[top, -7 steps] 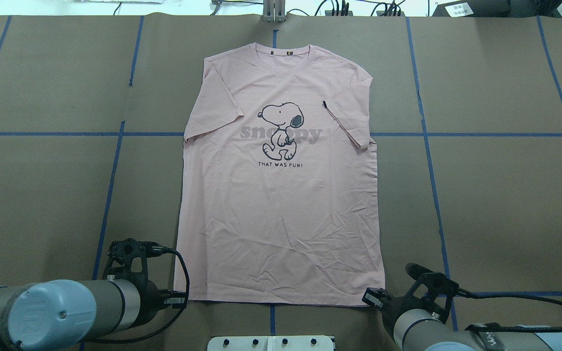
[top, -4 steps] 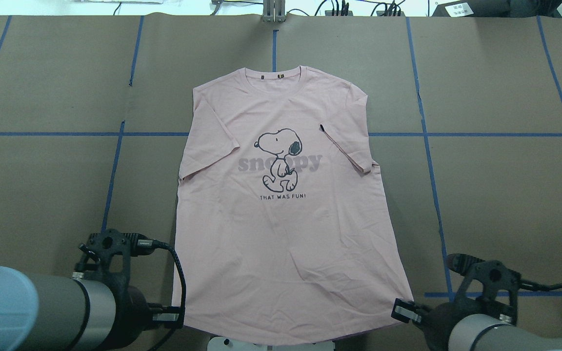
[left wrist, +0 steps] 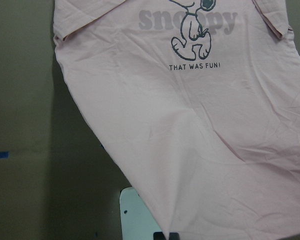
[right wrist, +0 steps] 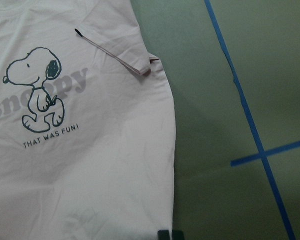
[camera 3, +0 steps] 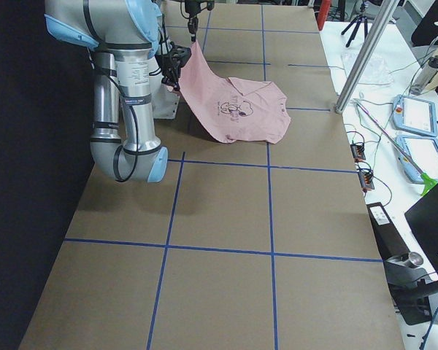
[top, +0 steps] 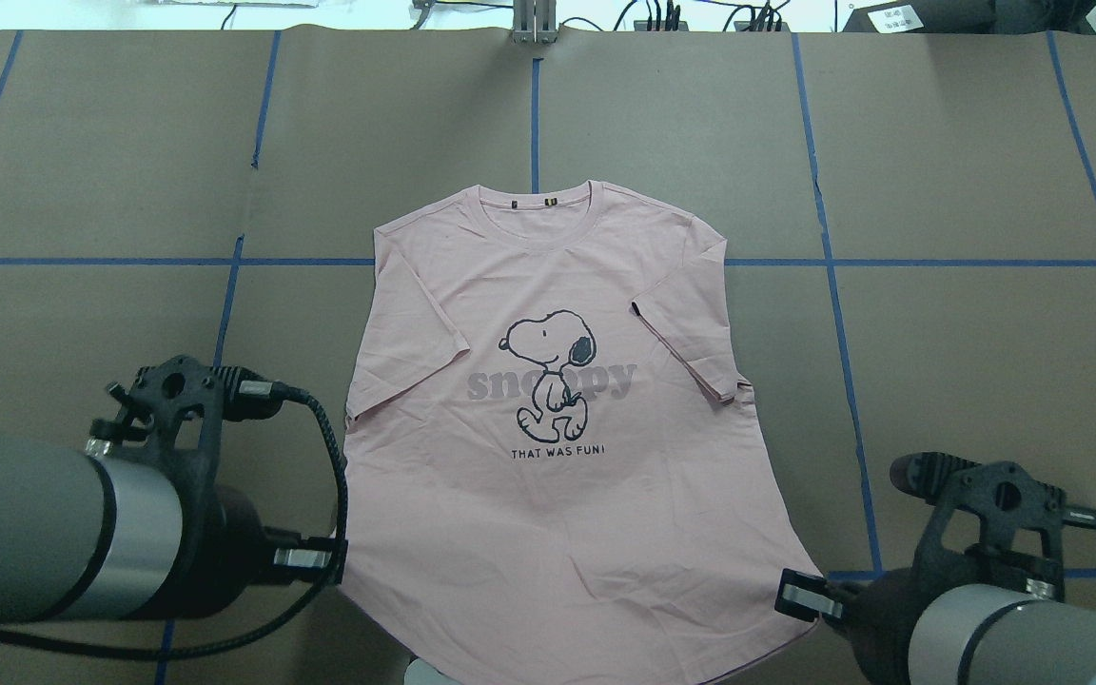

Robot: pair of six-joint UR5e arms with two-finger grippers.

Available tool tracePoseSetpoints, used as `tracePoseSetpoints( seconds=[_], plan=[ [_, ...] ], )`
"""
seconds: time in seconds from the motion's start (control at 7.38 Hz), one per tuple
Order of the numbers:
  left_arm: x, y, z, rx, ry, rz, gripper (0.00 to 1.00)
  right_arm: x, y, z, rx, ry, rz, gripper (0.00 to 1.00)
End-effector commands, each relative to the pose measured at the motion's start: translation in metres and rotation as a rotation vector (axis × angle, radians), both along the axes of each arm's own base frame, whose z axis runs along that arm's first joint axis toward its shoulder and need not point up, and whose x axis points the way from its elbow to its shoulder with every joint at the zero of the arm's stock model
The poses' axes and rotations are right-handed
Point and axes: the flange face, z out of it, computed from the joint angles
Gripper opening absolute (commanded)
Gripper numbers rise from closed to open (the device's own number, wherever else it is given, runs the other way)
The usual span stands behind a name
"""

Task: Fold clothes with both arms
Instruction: 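Lift the hem with both grippers and fold it toward the collar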

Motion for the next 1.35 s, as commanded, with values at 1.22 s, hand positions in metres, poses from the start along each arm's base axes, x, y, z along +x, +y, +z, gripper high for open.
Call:
tracePoseSetpoints(
  seconds=[1.22],
  plan=[
    [0.080,-0.374,0.164,0.250,-0.216,-0.237,0.02,-0.148,-0.436,0.168,0.200,0.218,0.217,0.00]
  ],
)
